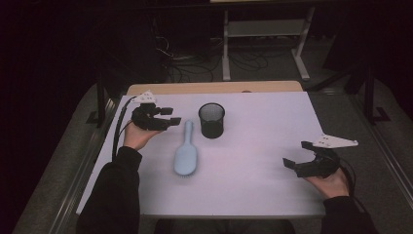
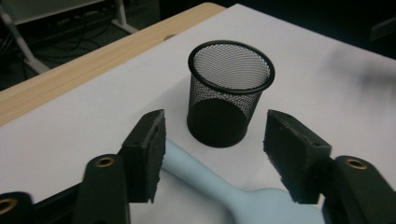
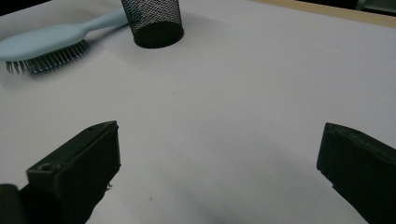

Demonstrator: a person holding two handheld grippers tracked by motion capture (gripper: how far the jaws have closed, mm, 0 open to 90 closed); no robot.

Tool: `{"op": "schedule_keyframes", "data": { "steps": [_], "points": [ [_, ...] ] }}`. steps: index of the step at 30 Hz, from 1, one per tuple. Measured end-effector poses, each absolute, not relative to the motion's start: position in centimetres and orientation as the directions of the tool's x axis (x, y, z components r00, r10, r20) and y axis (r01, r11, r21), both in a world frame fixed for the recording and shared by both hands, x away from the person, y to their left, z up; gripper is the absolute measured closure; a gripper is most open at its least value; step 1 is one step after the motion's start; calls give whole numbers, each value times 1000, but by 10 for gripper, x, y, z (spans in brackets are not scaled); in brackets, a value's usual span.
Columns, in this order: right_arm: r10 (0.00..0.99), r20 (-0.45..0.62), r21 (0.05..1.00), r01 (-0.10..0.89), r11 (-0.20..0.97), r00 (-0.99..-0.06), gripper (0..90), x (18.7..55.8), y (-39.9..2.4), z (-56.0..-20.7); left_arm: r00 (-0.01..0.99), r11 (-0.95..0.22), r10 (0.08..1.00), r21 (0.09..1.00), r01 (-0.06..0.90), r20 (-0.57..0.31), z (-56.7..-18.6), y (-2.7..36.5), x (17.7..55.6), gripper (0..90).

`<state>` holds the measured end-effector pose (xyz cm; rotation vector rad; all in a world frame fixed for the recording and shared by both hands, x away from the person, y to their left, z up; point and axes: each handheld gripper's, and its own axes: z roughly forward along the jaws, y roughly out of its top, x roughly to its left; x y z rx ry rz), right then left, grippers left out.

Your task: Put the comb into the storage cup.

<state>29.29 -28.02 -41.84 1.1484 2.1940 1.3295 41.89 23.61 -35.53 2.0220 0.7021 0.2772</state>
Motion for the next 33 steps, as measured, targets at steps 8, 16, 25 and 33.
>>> {"op": "schedule_keyframes", "data": {
  "steps": [8, 16, 25, 33],
  "points": [
    [774, 124, 851, 467, 238, -621, 0, 292, -281, -419, 816, -424, 573, 824, 375, -77, -363, 226, 423, 534],
    [778, 128, 854, 468, 229, -616, 0, 291, -283, -418, 819, -452, 570, 804, 387, -75, -373, 214, 428, 574],
    [780, 130, 854, 469, 226, -613, 0, 290, -284, -419, 827, -483, 556, 780, 399, -79, -387, 200, 434, 658],
    [783, 133, 853, 472, 222, -608, 0, 289, -286, -419, 820, -495, 567, 764, 413, -77, -399, 195, 439, 733]
  ]
}}
